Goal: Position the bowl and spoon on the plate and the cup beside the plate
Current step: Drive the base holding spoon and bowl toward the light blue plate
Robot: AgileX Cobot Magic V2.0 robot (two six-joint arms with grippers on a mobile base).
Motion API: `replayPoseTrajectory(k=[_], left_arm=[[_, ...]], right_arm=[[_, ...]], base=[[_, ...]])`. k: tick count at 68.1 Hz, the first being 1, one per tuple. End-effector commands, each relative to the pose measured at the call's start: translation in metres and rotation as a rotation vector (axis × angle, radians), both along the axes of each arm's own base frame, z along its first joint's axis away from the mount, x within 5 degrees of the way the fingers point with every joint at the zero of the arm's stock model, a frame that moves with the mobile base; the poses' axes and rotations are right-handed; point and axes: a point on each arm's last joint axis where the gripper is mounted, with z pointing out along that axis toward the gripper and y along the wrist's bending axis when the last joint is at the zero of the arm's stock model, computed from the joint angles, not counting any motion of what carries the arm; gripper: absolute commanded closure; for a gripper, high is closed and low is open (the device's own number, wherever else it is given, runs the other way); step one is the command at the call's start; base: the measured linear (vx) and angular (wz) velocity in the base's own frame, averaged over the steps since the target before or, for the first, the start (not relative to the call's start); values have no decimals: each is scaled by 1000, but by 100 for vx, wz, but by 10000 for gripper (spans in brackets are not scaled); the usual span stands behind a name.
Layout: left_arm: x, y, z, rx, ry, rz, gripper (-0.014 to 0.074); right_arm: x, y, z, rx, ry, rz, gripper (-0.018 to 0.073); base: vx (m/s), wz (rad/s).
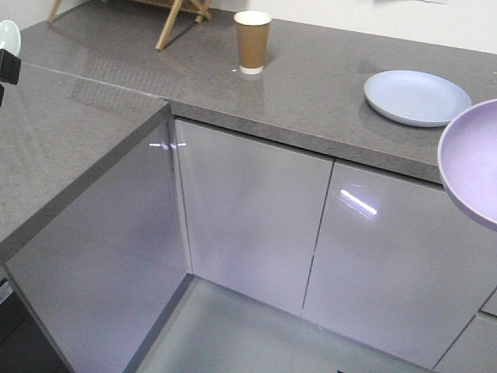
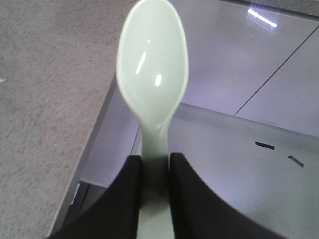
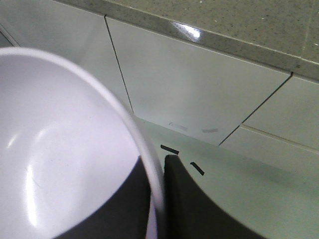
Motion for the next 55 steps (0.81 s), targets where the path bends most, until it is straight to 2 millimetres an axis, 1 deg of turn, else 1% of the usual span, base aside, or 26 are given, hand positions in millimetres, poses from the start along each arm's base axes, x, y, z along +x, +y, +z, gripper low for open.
replayPoseTrajectory(k=[1, 55], left_arm=[[-8, 1, 15, -19, -71, 3, 603], [-8, 1, 15, -19, -71, 3, 603]], right_arm=[[-1, -1, 13, -18, -90, 2, 566], [-1, -1, 13, -18, -90, 2, 566]], base=[[6, -25], [11, -27]])
